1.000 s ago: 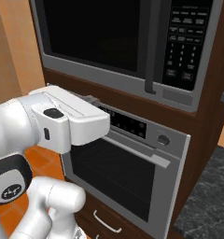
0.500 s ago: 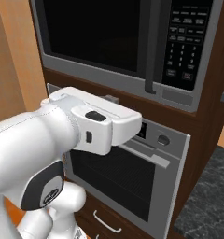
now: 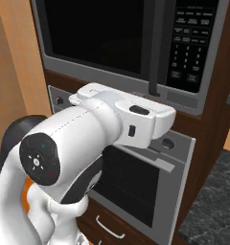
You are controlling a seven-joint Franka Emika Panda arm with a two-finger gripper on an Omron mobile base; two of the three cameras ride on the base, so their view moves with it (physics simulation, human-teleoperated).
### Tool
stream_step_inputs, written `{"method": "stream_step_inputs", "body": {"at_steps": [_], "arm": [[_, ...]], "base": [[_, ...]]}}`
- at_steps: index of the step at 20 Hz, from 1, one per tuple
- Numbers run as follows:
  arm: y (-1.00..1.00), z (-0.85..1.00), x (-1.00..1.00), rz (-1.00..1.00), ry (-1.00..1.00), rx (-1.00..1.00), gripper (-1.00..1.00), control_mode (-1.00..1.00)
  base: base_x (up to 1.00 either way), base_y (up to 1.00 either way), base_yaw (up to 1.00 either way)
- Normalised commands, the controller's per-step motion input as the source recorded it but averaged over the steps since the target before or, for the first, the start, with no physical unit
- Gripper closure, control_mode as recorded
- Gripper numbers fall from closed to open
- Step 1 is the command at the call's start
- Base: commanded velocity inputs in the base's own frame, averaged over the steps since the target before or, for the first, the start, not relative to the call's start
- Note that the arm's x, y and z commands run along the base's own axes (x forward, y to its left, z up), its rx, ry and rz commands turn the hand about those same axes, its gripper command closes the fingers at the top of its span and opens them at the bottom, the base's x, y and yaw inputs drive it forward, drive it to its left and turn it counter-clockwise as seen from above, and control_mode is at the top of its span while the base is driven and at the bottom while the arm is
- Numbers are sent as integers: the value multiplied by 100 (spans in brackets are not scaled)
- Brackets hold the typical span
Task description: Pick the mushroom from the sink and place it in the bowl. Then pick the bowl and place it in the microwave. Then close the microwave door and press the start button.
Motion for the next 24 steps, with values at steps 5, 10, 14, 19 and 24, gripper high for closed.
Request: {"method": "stream_step_inputs", "body": {"at_steps": [5, 10, 14, 19, 24], "arm": [[-29, 2, 37, 5, 0, 1, 100, -100], [-31, 0, 35, 5, 0, 2, 100, -100], [-28, 0, 35, 5, 0, 1, 100, -100], [-20, 0, 42, 5, 0, 0, 100, -100], [-12, 0, 40, 4, 0, 0, 100, -100]], "base": [[0, 0, 0], [0, 0, 0], [0, 0, 0], [0, 0, 0], [0, 0, 0]]}}
